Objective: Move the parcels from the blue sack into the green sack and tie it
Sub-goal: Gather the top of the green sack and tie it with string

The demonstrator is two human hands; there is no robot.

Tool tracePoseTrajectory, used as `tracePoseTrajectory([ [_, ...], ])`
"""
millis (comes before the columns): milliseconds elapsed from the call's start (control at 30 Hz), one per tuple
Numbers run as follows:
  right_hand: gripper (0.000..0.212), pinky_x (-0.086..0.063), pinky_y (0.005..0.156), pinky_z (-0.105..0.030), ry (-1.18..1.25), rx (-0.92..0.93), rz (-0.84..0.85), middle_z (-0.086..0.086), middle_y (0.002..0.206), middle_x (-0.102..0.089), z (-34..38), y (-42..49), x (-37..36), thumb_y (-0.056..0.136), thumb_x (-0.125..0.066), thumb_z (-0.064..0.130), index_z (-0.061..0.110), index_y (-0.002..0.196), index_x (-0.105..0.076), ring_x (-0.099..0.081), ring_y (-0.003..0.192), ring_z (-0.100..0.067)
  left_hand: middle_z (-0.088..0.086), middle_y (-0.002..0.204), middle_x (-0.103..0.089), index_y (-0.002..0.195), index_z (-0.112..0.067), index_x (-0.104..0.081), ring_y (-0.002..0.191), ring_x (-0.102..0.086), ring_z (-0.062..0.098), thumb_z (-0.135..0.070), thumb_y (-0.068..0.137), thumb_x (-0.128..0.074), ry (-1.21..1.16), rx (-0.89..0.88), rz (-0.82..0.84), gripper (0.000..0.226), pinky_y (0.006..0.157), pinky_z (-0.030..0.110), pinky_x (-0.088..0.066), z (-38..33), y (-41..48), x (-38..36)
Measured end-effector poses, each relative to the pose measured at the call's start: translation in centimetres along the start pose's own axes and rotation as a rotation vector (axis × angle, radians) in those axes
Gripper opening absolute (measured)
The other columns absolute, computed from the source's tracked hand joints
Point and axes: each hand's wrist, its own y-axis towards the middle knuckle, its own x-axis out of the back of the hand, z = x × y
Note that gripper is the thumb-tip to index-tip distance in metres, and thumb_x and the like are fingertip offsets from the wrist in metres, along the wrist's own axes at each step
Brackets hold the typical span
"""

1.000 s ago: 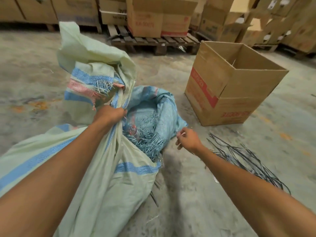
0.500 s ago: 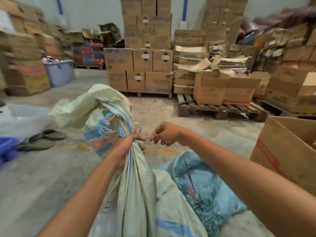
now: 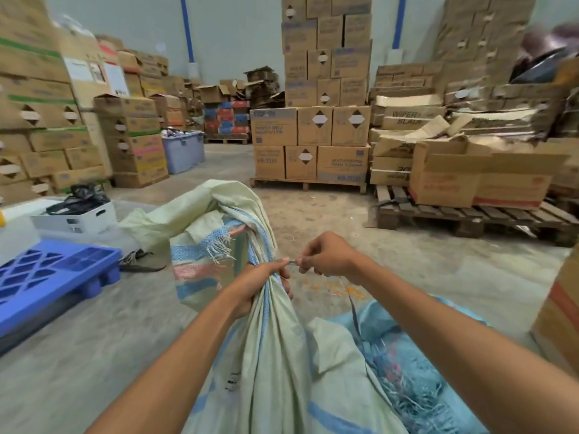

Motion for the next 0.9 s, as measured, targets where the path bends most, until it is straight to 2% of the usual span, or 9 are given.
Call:
tracePoseTrajectory([
  [233, 0.010, -0.043, 0.047, -0.016, -0.019, -0.024, -0.006, -0.006, 0.083, -0.078, -0.1, -0.9, 0.7, 0.089, -0.072, 0.012, 0.005, 0.088, -0.079, -0.054, 0.053, -0.002, 0.010, 0.062, -0.054, 0.087, 0.000, -0.062, 0.051, -0.056, 0.023, -0.011, 0.095, -0.058, -0.045, -0.017, -0.019, 0.014, 0.055, 0.030, -0.051, 0.0, 1.5, -1.3],
  [400, 0.010, -0.041, 0.047, -0.020, 0.016, -0.078, -0.009, -0.007, 0.082, -0.079, -0.6, -1.3, 2.2, 0.090, -0.071, 0.009, 0.002, 0.088, -0.079, -0.051, 0.056, -0.009, 0.010, 0.060, -0.051, 0.080, 0.001, -0.061, 0.046, -0.051, 0.022, -0.009, 0.093, -0.060, -0.022, -0.039, -0.194, 0.017, 0.046, 0.027, -0.051, -0.1, 2.2, -1.1],
  [567, 0.016, -0.037, 0.049, -0.024, -0.034, -0.183, 0.081, -0.002, 0.078, -0.076, -2.2, -2.5, 4.9, 0.089, -0.074, 0.018, 0.003, 0.089, -0.080, -0.045, 0.056, -0.011, 0.007, 0.056, -0.051, 0.075, -0.002, -0.060, 0.049, -0.052, 0.024, -0.013, 0.093, -0.060, -0.087, -0.051, -0.303, 0.021, 0.046, 0.027, -0.050, 0.0, 2.4, 0.5],
  [667, 0.015, -0.035, 0.046, -0.024, -0.069, -0.231, -0.044, -0.009, 0.080, -0.072, -3.3, -1.9, 5.3, 0.085, -0.075, 0.017, 0.002, 0.086, -0.079, -0.046, 0.060, -0.015, 0.013, 0.065, -0.056, 0.088, 0.003, -0.064, 0.056, -0.057, 0.029, -0.018, 0.093, -0.061, -0.139, -0.094, -0.335, 0.021, 0.060, 0.036, -0.054, 0.2, 2.0, 0.8],
  [733, 0.013, -0.037, 0.045, -0.025, -0.107, -0.268, -0.186, -0.010, 0.080, -0.070, -3.6, -0.9, 5.2, 0.083, -0.075, 0.014, 0.002, 0.084, -0.079, -0.048, 0.058, -0.016, 0.014, 0.087, -0.067, 0.107, -0.007, -0.071, 0.076, -0.066, 0.029, -0.029, 0.097, -0.058, -0.068, -0.145, -0.348, 0.028, 0.076, 0.041, -0.056, 0.3, 1.8, 0.8],
  [800, 0.011, -0.048, 0.051, -0.029, -0.143, -0.245, -0.229, -0.007, 0.083, -0.074, -3.5, 0.1, 4.2, 0.084, -0.075, 0.016, 0.007, 0.080, -0.080, -0.056, 0.062, -0.015, 0.001, 0.120, -0.064, 0.125, -0.030, -0.068, 0.109, -0.059, 0.017, -0.039, 0.100, -0.052, 0.055, -0.233, -0.365, 0.030, 0.092, 0.035, -0.048, 0.1, 1.1, 0.7],
  [867, 0.013, -0.059, 0.066, -0.033, -0.179, -0.171, -0.199, -0.001, 0.079, -0.076, -3.0, 1.1, 2.4, 0.086, -0.076, 0.021, 0.014, 0.076, -0.080, -0.066, 0.070, -0.014, -0.012, 0.135, -0.052, 0.133, -0.040, -0.059, 0.124, -0.047, 0.008, -0.044, 0.098, -0.053, 0.120, -0.310, -0.366, 0.036, 0.103, 0.029, -0.039, 0.0, 0.5, 0.7],
  [900, 0.014, -0.060, 0.068, -0.033, -0.198, -0.123, -0.177, 0.003, 0.076, -0.075, -2.5, 1.5, 1.4, 0.087, -0.076, 0.025, 0.018, 0.076, -0.080, -0.067, 0.070, -0.012, -0.013, 0.137, -0.051, 0.135, -0.039, -0.058, 0.127, -0.047, 0.008, -0.048, 0.095, -0.056, 0.150, -0.328, -0.390, 0.041, 0.106, 0.030, -0.038, -0.1, 0.3, 0.7],
])
